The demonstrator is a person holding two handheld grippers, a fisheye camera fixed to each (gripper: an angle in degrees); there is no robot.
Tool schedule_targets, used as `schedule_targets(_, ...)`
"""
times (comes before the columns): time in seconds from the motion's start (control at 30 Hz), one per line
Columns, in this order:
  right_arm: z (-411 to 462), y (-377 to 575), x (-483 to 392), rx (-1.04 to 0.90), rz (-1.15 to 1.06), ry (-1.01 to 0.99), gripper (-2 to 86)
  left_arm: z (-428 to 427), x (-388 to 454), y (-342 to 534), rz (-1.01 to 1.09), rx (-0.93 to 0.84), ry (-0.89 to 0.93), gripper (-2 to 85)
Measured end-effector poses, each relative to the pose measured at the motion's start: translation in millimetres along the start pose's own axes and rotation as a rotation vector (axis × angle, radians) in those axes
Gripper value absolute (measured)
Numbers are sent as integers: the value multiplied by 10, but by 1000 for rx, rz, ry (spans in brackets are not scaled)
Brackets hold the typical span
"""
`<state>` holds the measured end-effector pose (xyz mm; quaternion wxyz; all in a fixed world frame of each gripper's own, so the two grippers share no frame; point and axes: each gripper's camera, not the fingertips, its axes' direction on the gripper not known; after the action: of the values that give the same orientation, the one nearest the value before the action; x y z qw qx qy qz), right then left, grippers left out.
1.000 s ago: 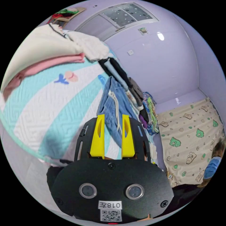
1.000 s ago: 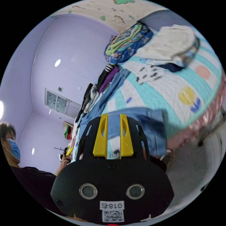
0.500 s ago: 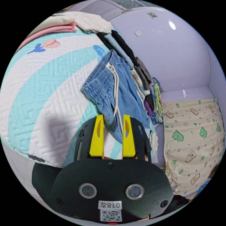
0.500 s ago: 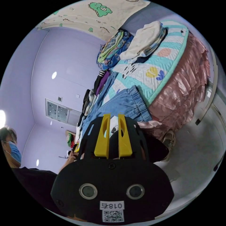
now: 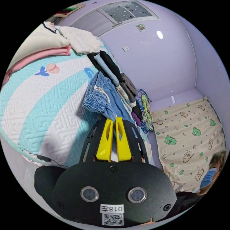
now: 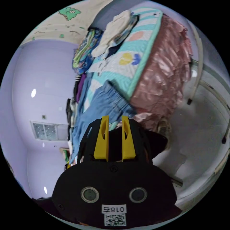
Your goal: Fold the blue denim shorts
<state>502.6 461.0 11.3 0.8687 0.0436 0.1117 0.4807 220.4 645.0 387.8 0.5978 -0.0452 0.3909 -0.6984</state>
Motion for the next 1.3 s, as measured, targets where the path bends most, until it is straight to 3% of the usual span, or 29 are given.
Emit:
schedule_targets(0.27, 160, -163, 300, -148, 17, -198, 81, -372, -234, 158, -41, -13, 33, -9)
schedule_targets(0.37, -61, -128, 194, -36, -18, -215, 13, -484, -266, 188, -46, 1, 52, -9)
schedule_targets(0.57, -685, -423, -467, 119, -174, -327, 0, -777, -256, 90, -3, 18, 64, -9)
schedule_targets(0.7, -820, -558, -779, 17, -274, -130, 20, -902, -309, 88, 2, 4, 55, -9)
schedule_targets(0.8, -644, -363, -651, -148, -322, -22, 101, -997, -431, 129, -3, -3, 66, -9)
schedule_targets(1.0, -370, -129, -312, -253, -276, -85, 134, -1087, -653, 142, -51, -5, 82, -9)
schedule_targets(1.07, -352, -146, -323, -239, -251, -135, 129, -1113, -636, 110, -42, -3, 82, -9)
schedule_targets(1.17, -482, -176, -454, -196, -211, -148, 50, -1162, -605, 62, -26, 2, 75, -9)
schedule_targets(1.3, -956, -227, -968, -166, -297, -188, 15, -1235, -557, -5, 3, 1, 69, -9)
